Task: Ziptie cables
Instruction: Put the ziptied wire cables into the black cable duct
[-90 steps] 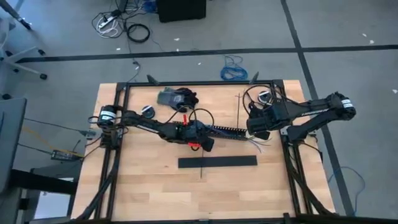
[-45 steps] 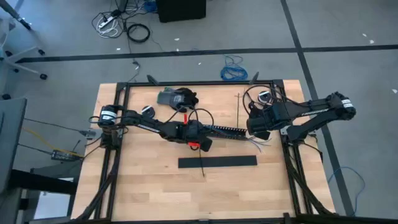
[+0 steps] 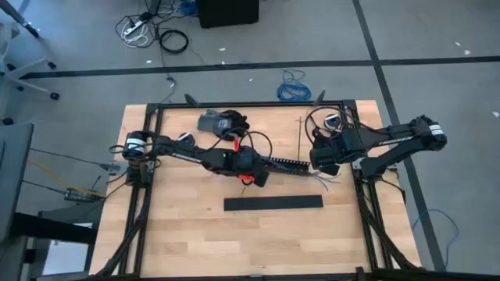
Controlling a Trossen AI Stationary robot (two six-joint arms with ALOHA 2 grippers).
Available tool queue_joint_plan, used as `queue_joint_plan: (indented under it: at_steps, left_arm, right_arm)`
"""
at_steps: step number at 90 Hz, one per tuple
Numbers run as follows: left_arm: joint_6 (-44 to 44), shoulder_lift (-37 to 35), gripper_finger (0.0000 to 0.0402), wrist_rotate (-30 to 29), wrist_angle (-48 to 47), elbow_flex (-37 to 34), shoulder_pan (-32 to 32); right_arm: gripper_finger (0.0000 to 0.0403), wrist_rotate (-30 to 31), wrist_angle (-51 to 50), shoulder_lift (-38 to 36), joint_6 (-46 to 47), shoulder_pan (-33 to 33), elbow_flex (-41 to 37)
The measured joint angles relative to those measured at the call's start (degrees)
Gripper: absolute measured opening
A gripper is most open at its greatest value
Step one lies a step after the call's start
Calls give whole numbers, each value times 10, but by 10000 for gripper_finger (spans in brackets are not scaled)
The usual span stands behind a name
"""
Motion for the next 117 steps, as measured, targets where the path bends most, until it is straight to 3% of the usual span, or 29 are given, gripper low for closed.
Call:
queue_joint_plan:
  at_steps: [44, 117]
  left_arm:
    - [-14, 30, 0, 24, 10, 1, -1]
    - [-1, 42, 0, 15, 12, 15, 11]
  right_arm:
    - [164, 1, 6, 0, -5, 0, 0]
    - [164, 0, 15, 0, -14, 0, 0]
